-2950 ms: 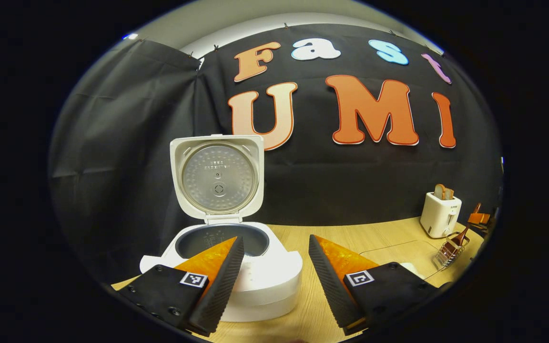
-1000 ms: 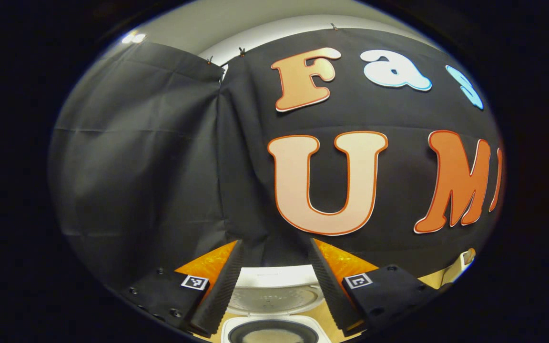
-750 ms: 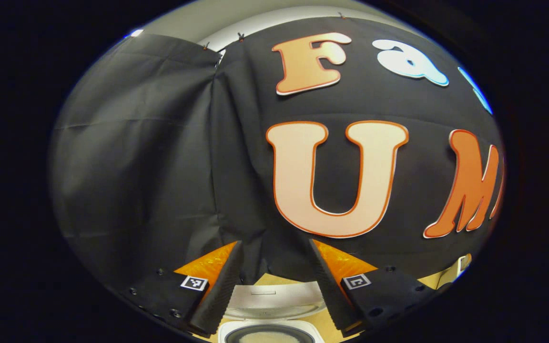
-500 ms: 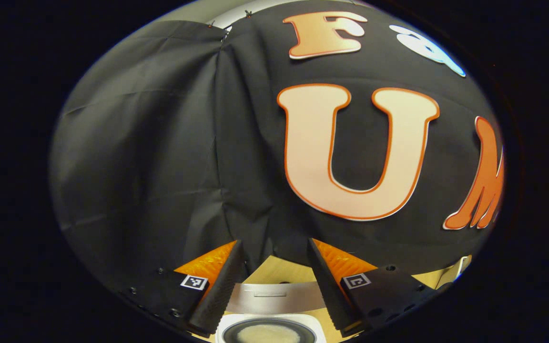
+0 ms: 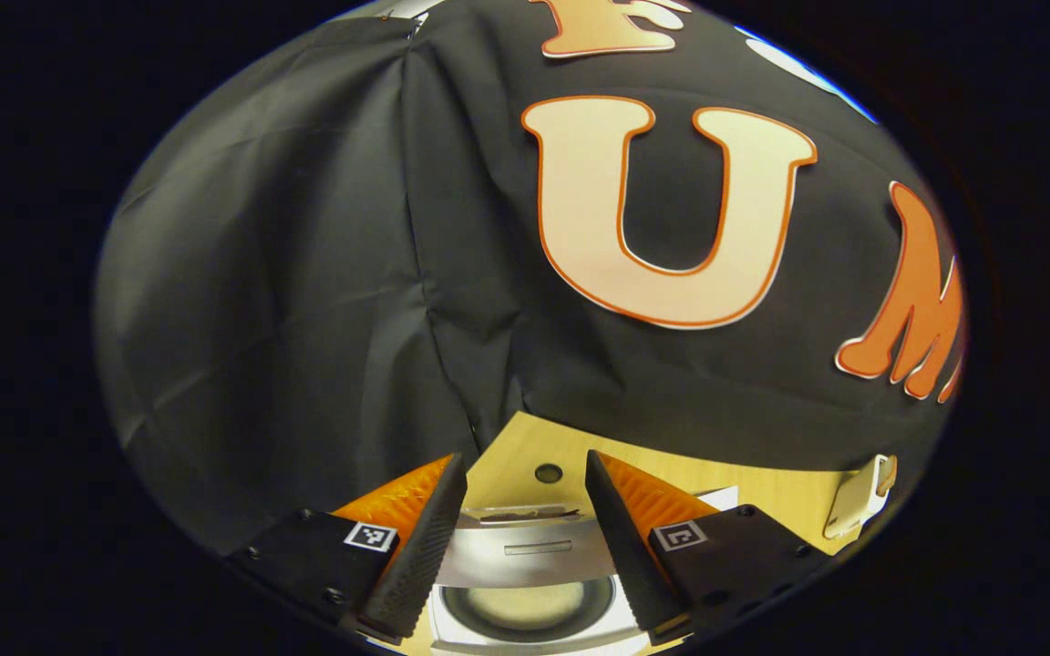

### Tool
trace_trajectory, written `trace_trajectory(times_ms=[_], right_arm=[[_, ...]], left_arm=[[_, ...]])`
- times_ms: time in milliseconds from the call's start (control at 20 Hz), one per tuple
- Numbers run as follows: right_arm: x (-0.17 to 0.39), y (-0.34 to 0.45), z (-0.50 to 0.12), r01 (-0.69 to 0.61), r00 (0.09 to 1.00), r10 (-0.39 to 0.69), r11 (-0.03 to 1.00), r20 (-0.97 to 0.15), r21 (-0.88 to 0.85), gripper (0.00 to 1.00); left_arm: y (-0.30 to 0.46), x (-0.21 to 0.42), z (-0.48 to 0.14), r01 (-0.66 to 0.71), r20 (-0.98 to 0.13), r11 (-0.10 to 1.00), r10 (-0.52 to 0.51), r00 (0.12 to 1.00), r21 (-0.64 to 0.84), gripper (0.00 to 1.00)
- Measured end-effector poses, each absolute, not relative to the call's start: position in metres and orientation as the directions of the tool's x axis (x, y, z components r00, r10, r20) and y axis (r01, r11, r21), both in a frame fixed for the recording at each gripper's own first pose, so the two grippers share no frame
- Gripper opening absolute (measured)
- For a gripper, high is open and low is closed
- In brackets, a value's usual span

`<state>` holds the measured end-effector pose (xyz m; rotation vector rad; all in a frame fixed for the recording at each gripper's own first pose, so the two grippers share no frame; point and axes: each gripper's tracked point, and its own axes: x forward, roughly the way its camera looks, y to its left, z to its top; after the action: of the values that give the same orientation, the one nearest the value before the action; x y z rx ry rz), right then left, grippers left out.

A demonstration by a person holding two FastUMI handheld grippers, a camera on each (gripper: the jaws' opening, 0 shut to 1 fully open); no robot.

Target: Close the left gripper, press the button to open the rice cooker; take a wooden spoon from the chopstick holder with the right hand, scoop a spoonful of rice and pour it into the rice cooker, then put the wooden spoon back into the chopstick holder.

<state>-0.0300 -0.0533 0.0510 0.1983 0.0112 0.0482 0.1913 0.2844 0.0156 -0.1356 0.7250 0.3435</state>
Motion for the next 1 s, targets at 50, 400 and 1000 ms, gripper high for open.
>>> trace_trajectory(times_ms=[50, 400, 1000], right_arm=[[-0.028, -0.048, 0.050, -0.064, 0.998, 0.066, 0.977, -0.005, 0.202, 0.88], [-0.015, -0.028, 0.036, -0.105, 0.994, 0.111, 0.967, -0.013, 0.230, 0.88], [-0.010, 0.016, 0.023, -0.197, 0.976, 0.212, 0.952, -0.041, 0.232, 0.88]], left_arm=[[0.278, 0.182, 0.013, -0.341, -0.674, 0.940, 0.242, 0.698, -0.016, 0.87], [0.222, 0.098, -0.052, -0.227, -0.772, 0.974, 0.134, 0.622, -0.014, 0.87], [0.200, 0.043, -0.185, -0.195, -0.812, 0.980, 0.135, 0.568, 0.026, 0.89]])
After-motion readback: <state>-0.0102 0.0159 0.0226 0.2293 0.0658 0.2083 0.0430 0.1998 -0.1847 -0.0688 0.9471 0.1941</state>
